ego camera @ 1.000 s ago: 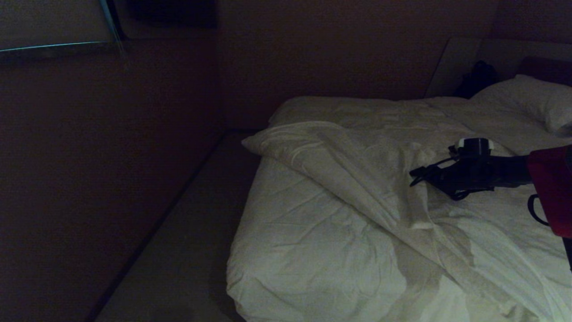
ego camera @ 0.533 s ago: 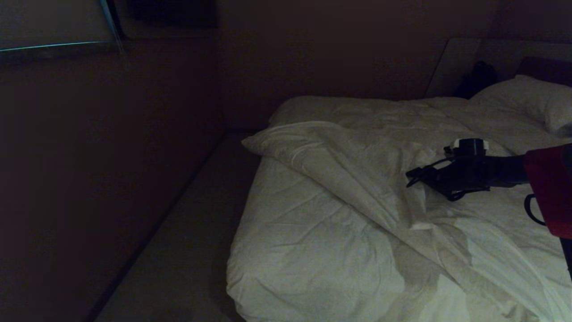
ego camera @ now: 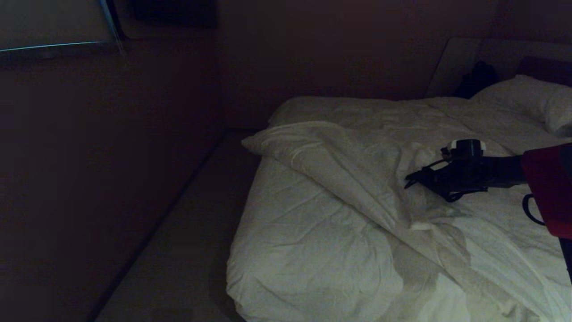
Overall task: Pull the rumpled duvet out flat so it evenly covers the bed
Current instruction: Flatten the corners of the folded blanket
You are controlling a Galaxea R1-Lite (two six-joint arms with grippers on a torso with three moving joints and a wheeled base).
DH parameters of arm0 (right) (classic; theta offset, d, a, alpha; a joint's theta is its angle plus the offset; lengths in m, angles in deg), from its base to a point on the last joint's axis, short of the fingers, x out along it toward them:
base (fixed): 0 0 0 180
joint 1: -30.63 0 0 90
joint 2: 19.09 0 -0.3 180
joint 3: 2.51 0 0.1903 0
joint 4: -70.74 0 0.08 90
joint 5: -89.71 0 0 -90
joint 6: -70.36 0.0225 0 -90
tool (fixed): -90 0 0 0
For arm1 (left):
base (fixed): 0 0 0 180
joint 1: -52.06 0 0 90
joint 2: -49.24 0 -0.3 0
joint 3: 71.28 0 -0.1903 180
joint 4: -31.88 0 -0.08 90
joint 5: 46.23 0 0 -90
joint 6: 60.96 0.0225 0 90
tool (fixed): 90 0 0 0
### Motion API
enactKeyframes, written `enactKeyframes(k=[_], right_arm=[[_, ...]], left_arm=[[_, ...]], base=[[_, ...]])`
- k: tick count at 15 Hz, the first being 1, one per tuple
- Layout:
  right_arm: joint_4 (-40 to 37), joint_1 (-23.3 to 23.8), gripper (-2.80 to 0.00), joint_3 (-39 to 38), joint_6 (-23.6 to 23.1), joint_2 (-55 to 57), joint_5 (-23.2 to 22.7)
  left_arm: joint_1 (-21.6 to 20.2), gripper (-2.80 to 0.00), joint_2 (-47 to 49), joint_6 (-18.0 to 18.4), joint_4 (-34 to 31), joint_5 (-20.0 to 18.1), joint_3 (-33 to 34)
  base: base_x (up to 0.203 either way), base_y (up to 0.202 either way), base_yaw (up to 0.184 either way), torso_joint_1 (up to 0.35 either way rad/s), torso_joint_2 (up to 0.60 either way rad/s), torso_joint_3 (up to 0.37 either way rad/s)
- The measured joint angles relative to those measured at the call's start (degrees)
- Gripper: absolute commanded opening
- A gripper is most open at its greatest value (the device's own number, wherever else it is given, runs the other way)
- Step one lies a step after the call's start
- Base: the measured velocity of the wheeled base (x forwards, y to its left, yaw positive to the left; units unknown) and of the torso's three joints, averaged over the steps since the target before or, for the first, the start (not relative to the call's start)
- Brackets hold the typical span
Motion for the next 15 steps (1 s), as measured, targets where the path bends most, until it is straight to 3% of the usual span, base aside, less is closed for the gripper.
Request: enactKeyframes(k=[15], right_arm=[[0.0,-1.3,-2.80,-2.6,0.4,-4.3,-0.3]], left_arm=[[0.0,-2.80,0.0,0.0,0.0,0.0,0.0]], base=[[0.000,0.000,0.000,0.000,0.00,0.000]])
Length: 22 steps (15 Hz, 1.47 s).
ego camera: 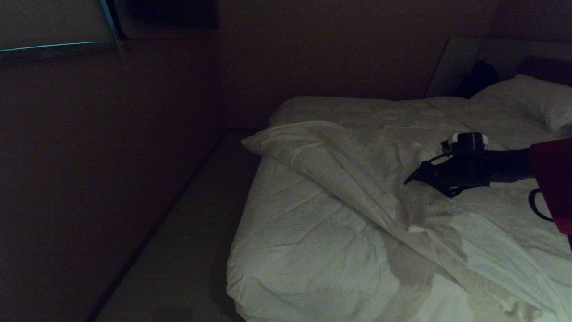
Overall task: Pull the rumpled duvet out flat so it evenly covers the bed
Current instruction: Flatten the corners of the folded blanket
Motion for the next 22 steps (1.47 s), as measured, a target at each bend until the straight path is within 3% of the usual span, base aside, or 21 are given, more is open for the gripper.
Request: enactKeyframes(k=[6,12,16,22], right_arm=[[0.2,-4.3,-2.80,-7.0,-0.1,-8.2,-3.0],[0.5,-12.9,-2.80,-15.1,-2.5,-14.5,-2.7],[0.7,-17.1,-2.80,-20.4,-6.6,-16.8,-2.6],[0.8,-20.7,-2.80,-27.7,-16.2,-19.0,-2.9]], left_arm=[[0.0,-2.80,0.0,0.0,0.0,0.0,0.0],[0.0,-2.80,0.0,0.0,0.0,0.0,0.0],[0.0,-2.80,0.0,0.0,0.0,0.0,0.0],[0.0,-2.80,0.0,0.0,0.0,0.0,0.0]], base=[[0.000,0.000,0.000,0.000,0.00,0.000],[0.000,0.000,0.000,0.000,0.00,0.000],[0.000,0.000,0.000,0.000,0.00,0.000],[0.000,0.000,0.000,0.000,0.00,0.000]])
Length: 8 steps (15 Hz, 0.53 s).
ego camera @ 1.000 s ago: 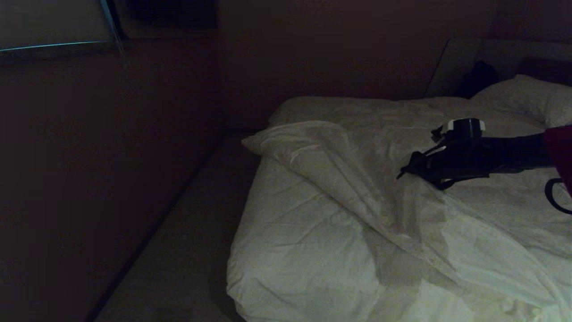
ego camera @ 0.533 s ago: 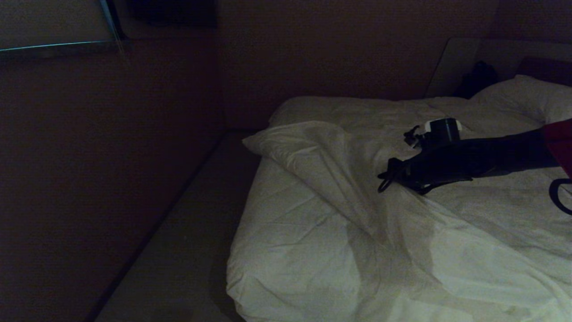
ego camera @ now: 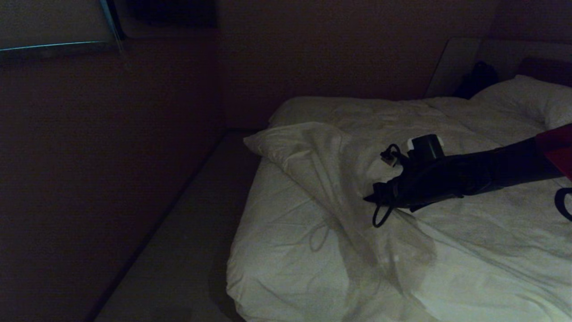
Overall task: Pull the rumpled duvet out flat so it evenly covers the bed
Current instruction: Flatten the corners of the folded blanket
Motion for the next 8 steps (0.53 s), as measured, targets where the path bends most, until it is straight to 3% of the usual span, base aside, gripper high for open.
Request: enactKeyframes(k=[8], right_arm=[[0.5,-5.7,-2.80,-7.0,-10.2,-2.4,0.2]], left_arm=[[0.0,-2.80,0.0,0.0,0.0,0.0,0.0]], base=[[0.000,0.000,0.000,0.000,0.00,0.000]])
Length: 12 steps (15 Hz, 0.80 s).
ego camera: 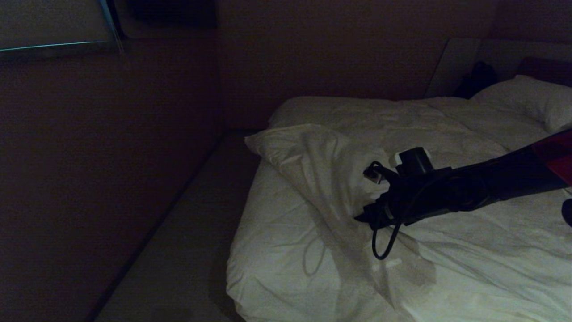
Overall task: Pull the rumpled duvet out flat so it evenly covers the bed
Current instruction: Flatten the corners of the folded blanket
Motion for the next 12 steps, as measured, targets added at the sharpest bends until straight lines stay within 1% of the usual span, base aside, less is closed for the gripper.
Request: enactKeyframes(k=[6,12], right_arm=[[2.6,-2.1,-2.80,-2.6,-1.3,-0.3,0.1],[4.1,-3.0,-2.80,-6.2,-6.2,-0.3,0.0]], left_arm=[[0.0,-2.80,0.0,0.0,0.0,0.0,0.0],[0.0,-2.80,0.0,0.0,0.0,0.0,0.0]], base=[[0.000,0.000,0.000,0.000,0.00,0.000],[0.000,0.000,0.000,0.000,0.00,0.000]])
